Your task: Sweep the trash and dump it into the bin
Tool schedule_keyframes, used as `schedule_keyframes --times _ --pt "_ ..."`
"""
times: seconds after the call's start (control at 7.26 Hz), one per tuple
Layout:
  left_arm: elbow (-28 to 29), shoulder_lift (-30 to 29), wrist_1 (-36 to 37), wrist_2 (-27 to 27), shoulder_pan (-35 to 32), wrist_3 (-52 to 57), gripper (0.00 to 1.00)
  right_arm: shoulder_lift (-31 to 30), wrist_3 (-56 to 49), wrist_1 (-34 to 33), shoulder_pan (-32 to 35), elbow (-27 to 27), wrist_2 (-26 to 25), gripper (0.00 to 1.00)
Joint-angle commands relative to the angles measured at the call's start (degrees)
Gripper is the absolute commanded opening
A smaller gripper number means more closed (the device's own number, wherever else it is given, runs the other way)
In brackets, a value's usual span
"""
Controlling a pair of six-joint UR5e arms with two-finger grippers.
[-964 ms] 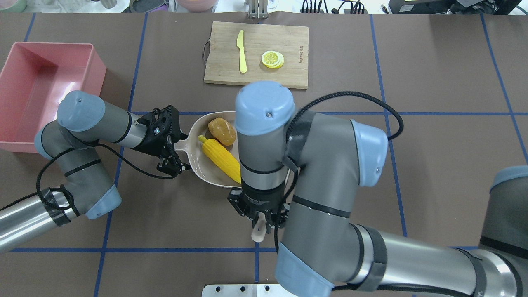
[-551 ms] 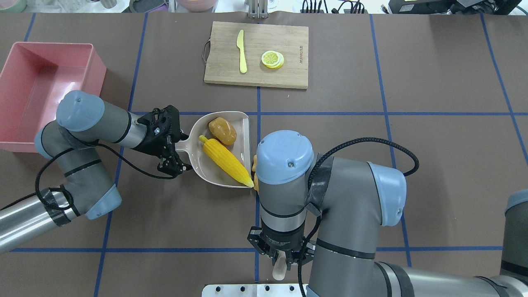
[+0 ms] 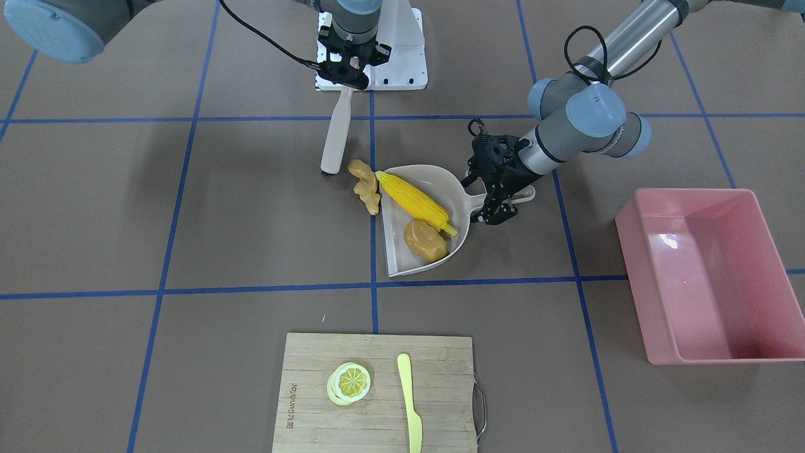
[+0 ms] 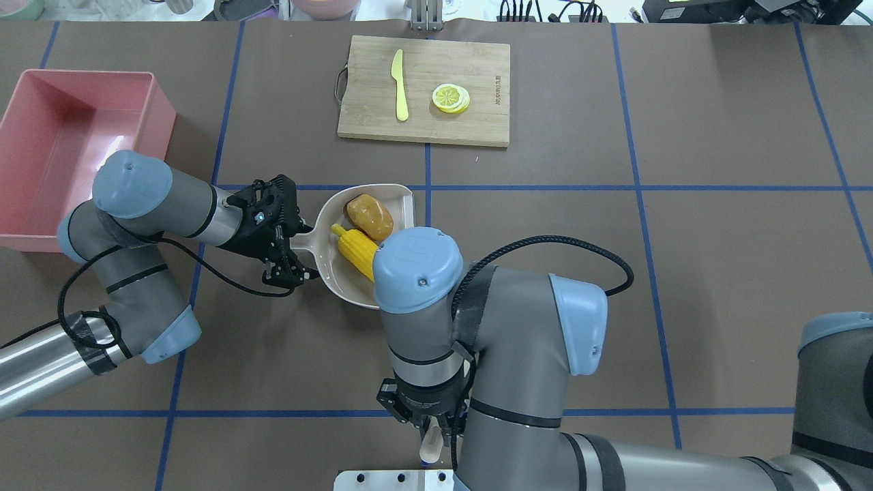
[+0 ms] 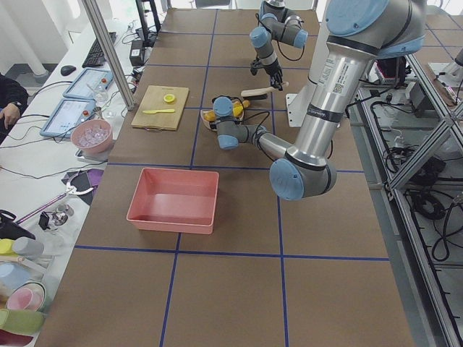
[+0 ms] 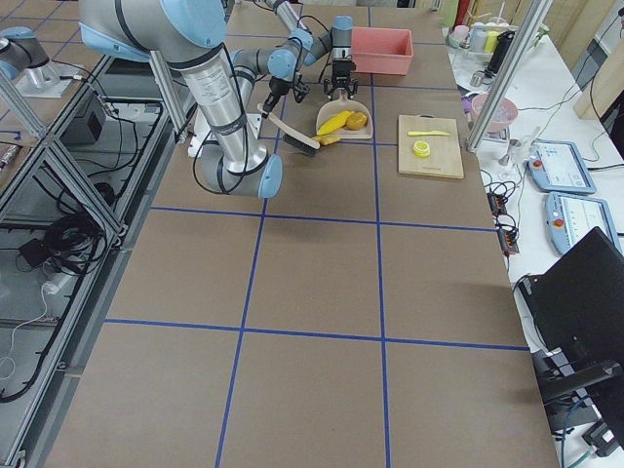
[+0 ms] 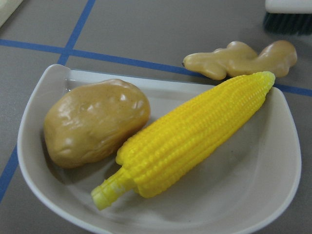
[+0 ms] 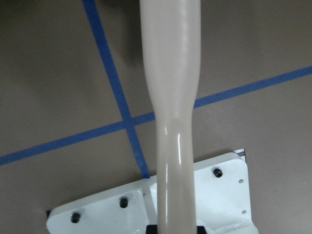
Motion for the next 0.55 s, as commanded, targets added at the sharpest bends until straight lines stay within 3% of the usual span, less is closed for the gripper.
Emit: schedule_keyframes --times 0.0,0.41 --pt "-0.06 0.04 0.0 0.07 0.0 0.14 0.81 2.91 -0.19 3.34 1.42 -5.23 -0.01 0.0" --pt "-0.06 0.04 0.09 0.07 0.09 0.23 0.81 12.3 -0.72 3.34 4.75 -15.15 1.74 0.0"
